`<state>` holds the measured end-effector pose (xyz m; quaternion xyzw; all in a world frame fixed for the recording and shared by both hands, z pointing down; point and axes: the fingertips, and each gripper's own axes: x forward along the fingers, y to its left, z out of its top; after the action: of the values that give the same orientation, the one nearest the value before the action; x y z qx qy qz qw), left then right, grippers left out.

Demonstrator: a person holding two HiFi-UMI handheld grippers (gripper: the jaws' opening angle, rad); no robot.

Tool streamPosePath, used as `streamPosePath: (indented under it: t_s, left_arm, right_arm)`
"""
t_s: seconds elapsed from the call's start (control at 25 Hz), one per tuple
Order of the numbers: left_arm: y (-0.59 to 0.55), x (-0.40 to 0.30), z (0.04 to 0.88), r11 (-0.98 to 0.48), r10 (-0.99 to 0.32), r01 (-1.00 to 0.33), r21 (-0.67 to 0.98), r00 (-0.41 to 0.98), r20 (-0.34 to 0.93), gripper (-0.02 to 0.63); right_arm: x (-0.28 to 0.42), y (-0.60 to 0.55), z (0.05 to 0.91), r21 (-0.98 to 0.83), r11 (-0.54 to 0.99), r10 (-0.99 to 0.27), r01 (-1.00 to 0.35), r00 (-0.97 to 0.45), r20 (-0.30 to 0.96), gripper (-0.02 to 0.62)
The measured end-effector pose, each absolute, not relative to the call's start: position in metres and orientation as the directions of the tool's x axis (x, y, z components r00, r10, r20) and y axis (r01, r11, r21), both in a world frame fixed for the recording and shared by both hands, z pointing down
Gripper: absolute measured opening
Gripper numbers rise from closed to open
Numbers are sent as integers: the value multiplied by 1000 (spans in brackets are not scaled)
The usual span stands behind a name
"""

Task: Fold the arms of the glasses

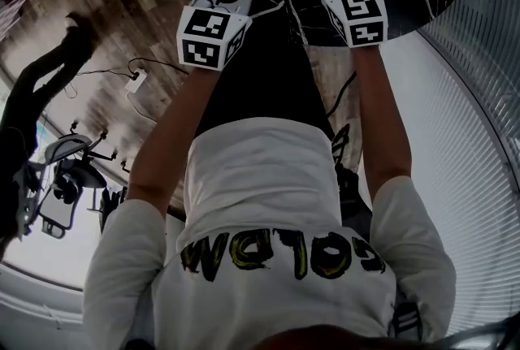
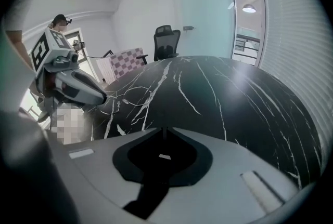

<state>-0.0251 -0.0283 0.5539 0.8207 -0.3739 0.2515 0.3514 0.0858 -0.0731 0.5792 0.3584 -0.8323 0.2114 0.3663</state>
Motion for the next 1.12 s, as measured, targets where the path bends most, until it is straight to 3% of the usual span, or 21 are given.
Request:
streamPosePath:
  t_s: [1.12]
  left_arm:
    - [-27,-20,549,-481,-426,-784,393,600,677,6]
  right_arm:
    - [37,-49,572,-143,677,-410,-722,-532,740,20]
